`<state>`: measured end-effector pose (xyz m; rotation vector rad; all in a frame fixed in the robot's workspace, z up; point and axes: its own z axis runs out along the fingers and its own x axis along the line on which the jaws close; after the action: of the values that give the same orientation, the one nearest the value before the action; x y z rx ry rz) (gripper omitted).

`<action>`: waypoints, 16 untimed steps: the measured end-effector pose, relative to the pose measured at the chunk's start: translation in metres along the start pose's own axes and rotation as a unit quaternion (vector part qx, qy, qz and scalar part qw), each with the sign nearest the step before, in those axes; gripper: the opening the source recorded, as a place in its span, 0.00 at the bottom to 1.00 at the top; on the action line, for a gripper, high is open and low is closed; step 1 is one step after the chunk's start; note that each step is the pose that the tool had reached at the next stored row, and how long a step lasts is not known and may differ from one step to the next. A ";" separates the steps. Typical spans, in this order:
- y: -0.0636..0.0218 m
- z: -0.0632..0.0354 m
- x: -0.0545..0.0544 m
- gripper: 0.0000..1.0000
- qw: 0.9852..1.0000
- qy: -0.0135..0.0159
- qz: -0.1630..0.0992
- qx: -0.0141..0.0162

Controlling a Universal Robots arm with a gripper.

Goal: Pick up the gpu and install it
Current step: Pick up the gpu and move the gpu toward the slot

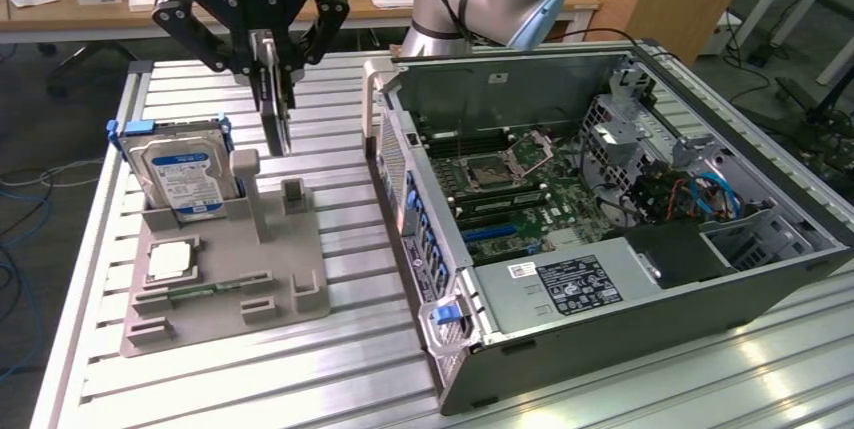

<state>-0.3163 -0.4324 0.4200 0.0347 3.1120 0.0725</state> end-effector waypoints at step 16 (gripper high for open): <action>0.0003 -0.0067 0.000 0.28 1.000 0.000 -0.001 0.000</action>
<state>-0.3163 -0.4325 0.4267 0.0301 3.1121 0.0731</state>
